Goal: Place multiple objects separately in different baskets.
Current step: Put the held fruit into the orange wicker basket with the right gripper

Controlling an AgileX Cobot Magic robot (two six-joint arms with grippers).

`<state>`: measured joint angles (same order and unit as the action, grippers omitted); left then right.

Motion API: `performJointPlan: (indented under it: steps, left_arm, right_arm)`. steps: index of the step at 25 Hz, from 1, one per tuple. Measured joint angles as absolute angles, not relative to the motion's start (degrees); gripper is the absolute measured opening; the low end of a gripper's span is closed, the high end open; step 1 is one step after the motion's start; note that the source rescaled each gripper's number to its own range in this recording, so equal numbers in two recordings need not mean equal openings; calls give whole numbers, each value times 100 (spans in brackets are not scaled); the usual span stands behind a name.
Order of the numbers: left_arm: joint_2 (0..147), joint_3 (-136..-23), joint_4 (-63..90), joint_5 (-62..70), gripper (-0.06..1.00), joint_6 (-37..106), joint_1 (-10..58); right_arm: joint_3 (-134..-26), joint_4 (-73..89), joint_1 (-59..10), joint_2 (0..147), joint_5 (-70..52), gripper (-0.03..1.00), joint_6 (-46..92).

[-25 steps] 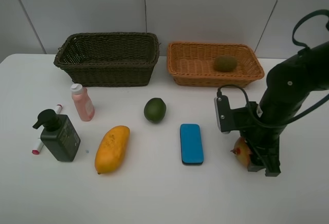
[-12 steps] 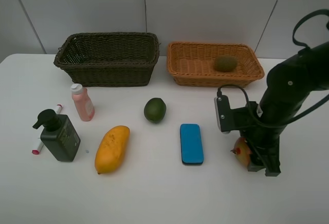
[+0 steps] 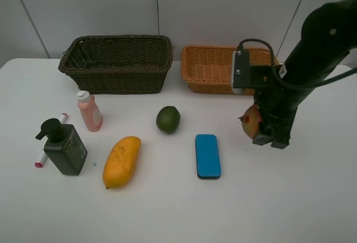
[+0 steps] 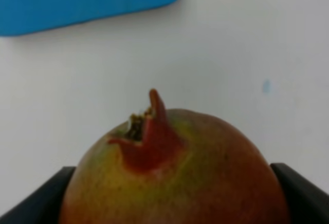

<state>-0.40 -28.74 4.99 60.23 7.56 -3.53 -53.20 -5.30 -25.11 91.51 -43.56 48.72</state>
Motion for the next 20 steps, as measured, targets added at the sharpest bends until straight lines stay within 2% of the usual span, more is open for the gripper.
performJointPlan:
  steps: [10, 20]
  left_arm:
    - [-40, -2874, 499, 6023, 100, 756, -353]
    - [-40, -2874, 499, 6023, 100, 756, -353]
  right_arm:
    - [-6631, -395, -2478, 9212, -4104, 62, 4615]
    - [-8277, 58, -1959, 10438, -4028, 62, 4610]
